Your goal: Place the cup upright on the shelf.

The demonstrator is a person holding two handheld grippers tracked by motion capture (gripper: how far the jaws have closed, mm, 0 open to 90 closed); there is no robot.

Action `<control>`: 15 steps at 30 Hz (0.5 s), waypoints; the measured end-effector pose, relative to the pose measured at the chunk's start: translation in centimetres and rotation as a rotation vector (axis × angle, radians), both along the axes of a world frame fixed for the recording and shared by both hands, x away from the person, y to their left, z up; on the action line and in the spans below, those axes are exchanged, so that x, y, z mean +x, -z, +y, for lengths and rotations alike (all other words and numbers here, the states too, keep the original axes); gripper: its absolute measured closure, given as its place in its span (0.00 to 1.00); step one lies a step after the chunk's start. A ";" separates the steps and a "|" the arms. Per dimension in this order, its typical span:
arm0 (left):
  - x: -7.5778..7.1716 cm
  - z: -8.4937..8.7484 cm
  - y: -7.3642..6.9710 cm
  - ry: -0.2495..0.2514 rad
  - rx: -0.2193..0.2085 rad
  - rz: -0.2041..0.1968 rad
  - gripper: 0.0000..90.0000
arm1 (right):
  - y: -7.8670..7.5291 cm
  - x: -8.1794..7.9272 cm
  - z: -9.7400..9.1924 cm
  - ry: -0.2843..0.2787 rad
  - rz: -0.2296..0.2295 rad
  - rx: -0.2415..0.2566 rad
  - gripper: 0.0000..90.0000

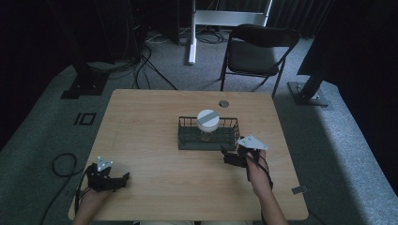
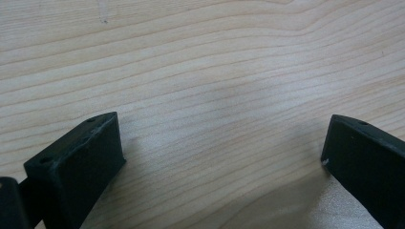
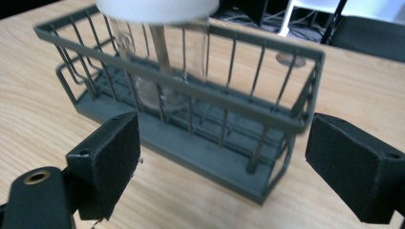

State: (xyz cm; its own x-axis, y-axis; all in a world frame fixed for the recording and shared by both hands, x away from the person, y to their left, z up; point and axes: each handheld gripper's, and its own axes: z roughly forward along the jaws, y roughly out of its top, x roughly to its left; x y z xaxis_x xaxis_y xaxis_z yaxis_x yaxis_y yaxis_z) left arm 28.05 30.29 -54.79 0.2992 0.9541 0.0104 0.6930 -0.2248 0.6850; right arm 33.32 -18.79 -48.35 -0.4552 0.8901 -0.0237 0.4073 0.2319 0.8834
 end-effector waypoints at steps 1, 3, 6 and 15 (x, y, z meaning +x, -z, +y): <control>0.0 0.0 0.0 0.000 0.000 0.000 0.01 | 0.2 0.0 -0.1 0.000 0.007 -0.006 0.13; 0.0 0.0 0.0 -0.001 0.000 -0.001 0.01 | 0.8 -0.1 -0.4 0.001 0.026 -0.002 0.13; 0.0 0.0 0.0 0.000 0.000 0.000 0.01 | 1.4 -0.2 -0.7 0.001 0.050 0.002 0.13; 0.0 0.0 0.0 0.000 0.000 0.000 0.01 | 2.8 -0.3 -1.8 0.014 0.092 -0.009 0.13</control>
